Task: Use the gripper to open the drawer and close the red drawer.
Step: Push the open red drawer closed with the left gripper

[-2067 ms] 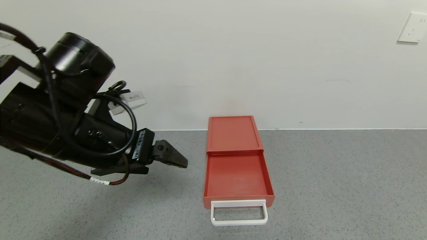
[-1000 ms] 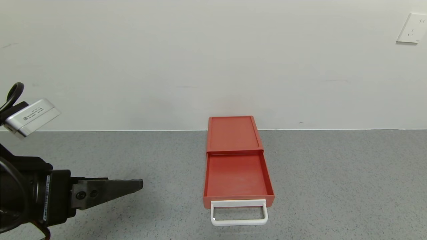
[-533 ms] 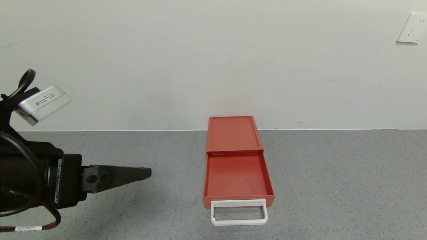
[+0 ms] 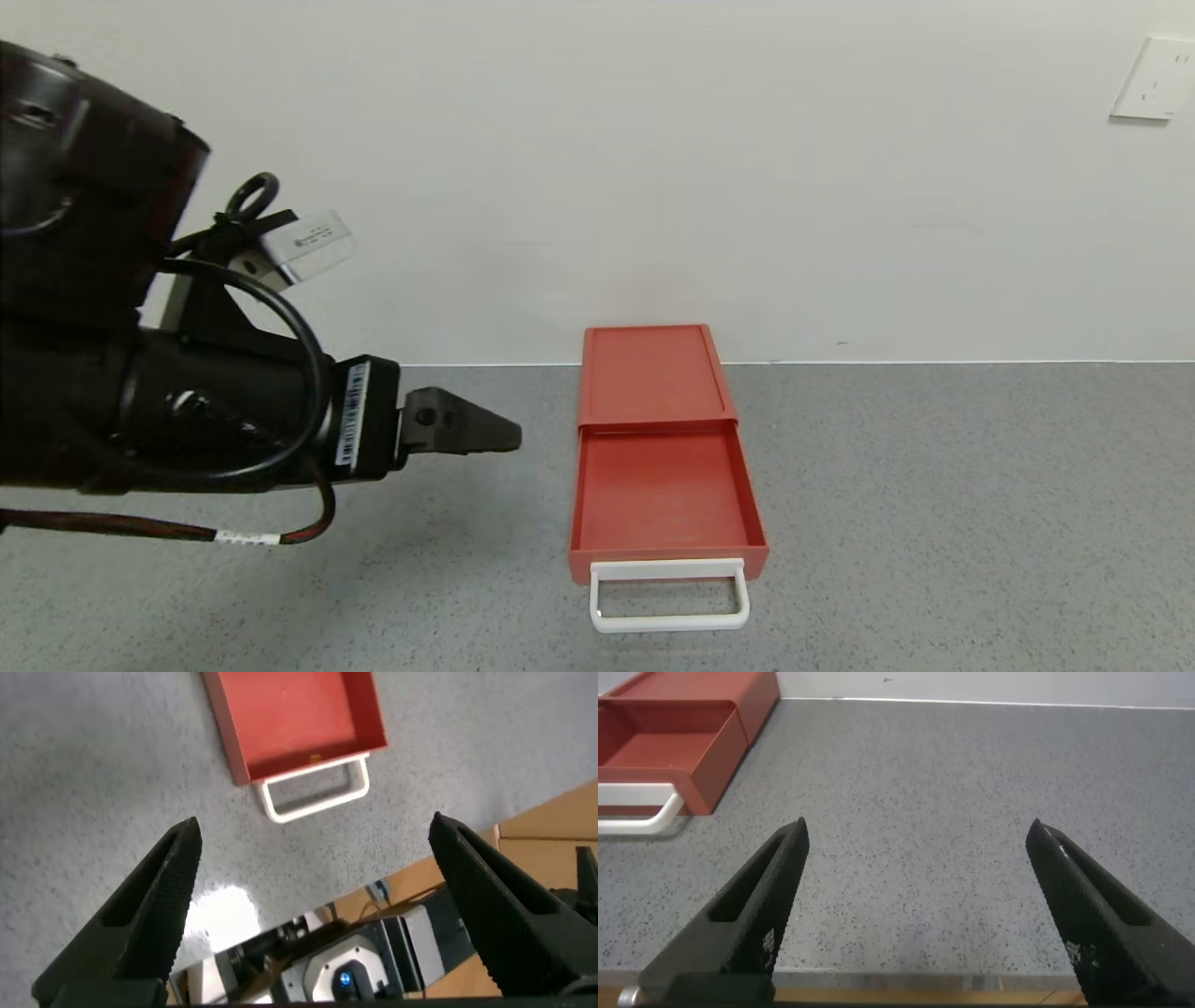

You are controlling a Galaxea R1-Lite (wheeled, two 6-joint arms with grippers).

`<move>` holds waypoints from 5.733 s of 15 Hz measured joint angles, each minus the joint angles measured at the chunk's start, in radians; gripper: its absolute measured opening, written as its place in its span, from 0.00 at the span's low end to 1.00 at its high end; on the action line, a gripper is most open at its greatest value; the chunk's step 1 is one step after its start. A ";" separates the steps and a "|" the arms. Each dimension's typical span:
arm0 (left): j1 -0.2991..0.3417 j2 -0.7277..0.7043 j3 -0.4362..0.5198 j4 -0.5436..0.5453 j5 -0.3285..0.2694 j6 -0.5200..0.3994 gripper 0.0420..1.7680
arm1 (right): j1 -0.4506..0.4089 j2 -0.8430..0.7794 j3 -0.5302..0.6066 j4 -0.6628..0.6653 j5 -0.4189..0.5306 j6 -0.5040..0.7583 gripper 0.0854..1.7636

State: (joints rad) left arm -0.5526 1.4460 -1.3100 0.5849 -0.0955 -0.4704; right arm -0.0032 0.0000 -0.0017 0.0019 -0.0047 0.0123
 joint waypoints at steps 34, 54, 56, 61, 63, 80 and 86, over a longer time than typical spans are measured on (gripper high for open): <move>-0.296 0.848 -0.623 0.363 0.192 -0.384 0.99 | 0.000 0.000 -0.003 0.006 -0.001 0.000 0.97; -0.271 0.907 -0.666 0.253 0.391 -0.328 0.99 | 0.000 0.000 -0.001 0.004 -0.001 0.000 0.97; -0.259 0.909 -0.666 0.219 0.406 -0.305 0.99 | 0.000 0.000 -0.001 0.003 -0.001 0.000 0.97; -0.234 0.917 -0.668 0.158 0.434 -0.262 0.99 | 0.001 0.000 -0.001 0.003 -0.001 0.000 0.97; -0.231 0.916 -0.668 0.150 0.442 -0.254 0.99 | 0.000 0.000 -0.001 0.003 -0.001 0.000 0.97; -0.303 0.858 -0.656 0.355 0.297 -0.414 0.99 | 0.000 0.000 -0.003 0.006 -0.001 0.000 0.97; -0.313 0.891 -0.645 0.343 0.284 -0.411 0.99 | 0.000 0.000 -0.003 0.006 -0.001 0.000 0.97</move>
State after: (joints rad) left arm -0.8660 2.3370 -1.9547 0.9283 0.1889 -0.8813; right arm -0.0032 0.0000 -0.0047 0.0081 -0.0057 0.0123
